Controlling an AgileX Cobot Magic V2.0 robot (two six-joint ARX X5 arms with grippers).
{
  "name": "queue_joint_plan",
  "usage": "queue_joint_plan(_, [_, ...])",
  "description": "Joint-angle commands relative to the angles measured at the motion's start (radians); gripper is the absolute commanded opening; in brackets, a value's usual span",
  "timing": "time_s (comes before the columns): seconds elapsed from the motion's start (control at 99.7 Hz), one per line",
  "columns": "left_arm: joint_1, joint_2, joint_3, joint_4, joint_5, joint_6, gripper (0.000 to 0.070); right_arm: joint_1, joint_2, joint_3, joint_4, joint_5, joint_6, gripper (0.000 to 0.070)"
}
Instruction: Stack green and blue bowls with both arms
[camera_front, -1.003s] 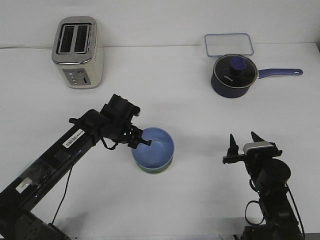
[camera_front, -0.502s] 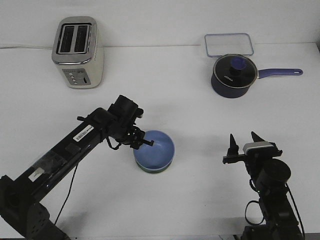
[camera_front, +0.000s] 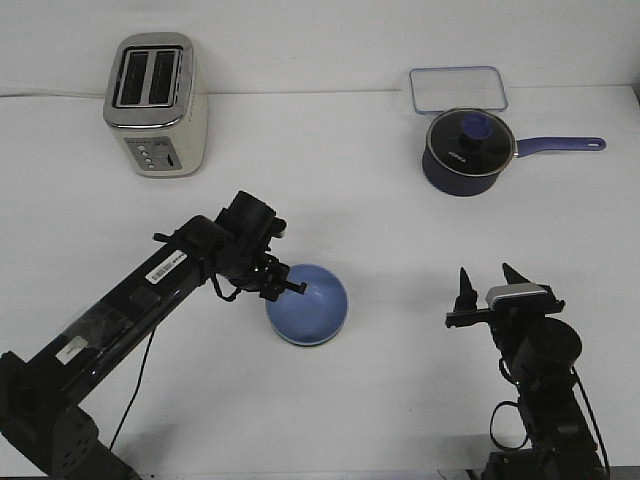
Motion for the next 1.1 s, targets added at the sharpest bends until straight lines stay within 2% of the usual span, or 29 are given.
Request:
queue_joint_plan(0.0, [-0.006,0.013,0.016,-0.002,0.018,-0.002,0.0146,0.001,0.003,0.013,0.01,-0.002,0.011,0.0493])
queue_joint_plan(0.14, [-0.008,0.013,0.016,0.001,0.054,0.003,0.0212,0.001,0.003,0.013,0.01,-0.002,0.011,0.0493])
queue_joint_plan(0.321, [-0.013,0.013,0.016,0.005,0.055,0.013,0.0495,0.001,0.003,0.013,0.01,-0.002,0.011,0.0493])
queue_joint_plan(0.381, [-0.013,0.013,0.017,0.01,0.055,0.014,0.0556,0.001,0.003,0.013,0.01,-0.002,0.011,0.0493])
queue_joint_plan(0.472, [-0.01,0.002,0.019,0.017,0.055,0.028,0.0588,0.001,0.003,0.013,0.01,-0.002,0.011,0.0493])
queue_joint_plan(0.602, [0.015,-0.051,0.024,0.027,0.037,0.037,0.0589,0.001,0.003,0.013,0.01,-0.002,0.011,0.0493])
queue_joint_plan(0.823, [0.101,-0.243,0.024,0.056,-0.14,0.063,0.0589,0.001,0.003,0.013,0.01,-0.002,0.011,0.0493])
queue_joint_plan(1.093, [0.294,-0.46,0.02,0.107,-0.156,0.108,0.0589,0.001,0.003,0.013,0.01,-0.002,0.011,0.0493])
